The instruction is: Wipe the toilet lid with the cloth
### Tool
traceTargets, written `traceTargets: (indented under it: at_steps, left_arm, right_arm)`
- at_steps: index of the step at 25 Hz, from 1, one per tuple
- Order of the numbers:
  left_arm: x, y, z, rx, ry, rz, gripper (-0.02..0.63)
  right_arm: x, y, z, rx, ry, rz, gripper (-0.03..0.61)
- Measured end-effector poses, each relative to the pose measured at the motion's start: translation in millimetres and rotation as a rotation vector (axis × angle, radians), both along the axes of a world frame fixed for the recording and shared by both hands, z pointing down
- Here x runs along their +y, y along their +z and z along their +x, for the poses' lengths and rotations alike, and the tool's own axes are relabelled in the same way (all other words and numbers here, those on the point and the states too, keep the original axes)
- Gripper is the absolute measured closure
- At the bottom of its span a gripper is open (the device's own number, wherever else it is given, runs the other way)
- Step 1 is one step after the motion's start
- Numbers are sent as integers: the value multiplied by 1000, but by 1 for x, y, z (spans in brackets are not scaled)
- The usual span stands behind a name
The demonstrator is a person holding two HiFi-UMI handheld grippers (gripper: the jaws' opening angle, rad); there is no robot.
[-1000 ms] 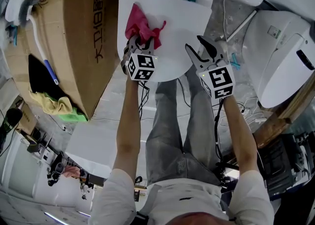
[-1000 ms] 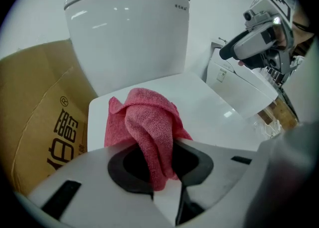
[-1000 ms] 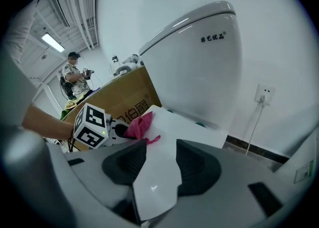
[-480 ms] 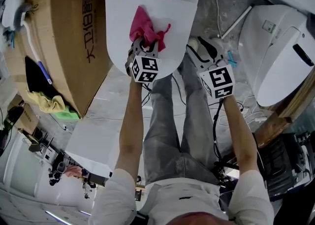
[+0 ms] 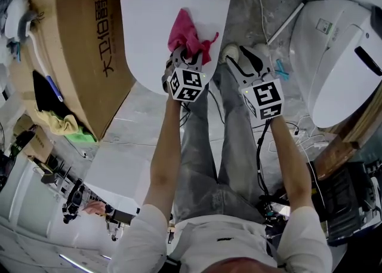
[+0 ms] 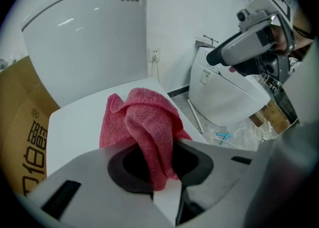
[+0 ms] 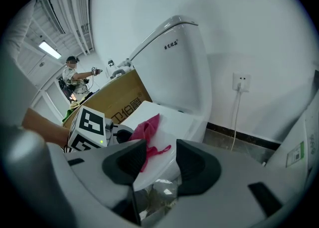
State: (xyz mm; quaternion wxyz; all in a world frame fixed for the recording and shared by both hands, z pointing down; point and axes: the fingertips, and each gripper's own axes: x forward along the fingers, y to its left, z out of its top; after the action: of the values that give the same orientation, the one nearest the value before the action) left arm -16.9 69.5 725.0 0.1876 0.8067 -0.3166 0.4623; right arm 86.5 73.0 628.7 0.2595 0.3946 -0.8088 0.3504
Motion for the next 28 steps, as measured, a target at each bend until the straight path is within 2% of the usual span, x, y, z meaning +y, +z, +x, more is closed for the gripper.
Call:
traceTargets:
  at_steps: [16,23,28]
  left_arm:
    - [49,-1,102,78,181,-70,505]
    - [71,-20,138,172,269,-84,505]
    - [87,-33,145,252,317,-121,505]
  right_arm:
    - [24,-3,38,-1,26,-10,380]
    - [41,-1,47,-3,50,-17,380]
    - [52,-1,48,17,90,-25,380]
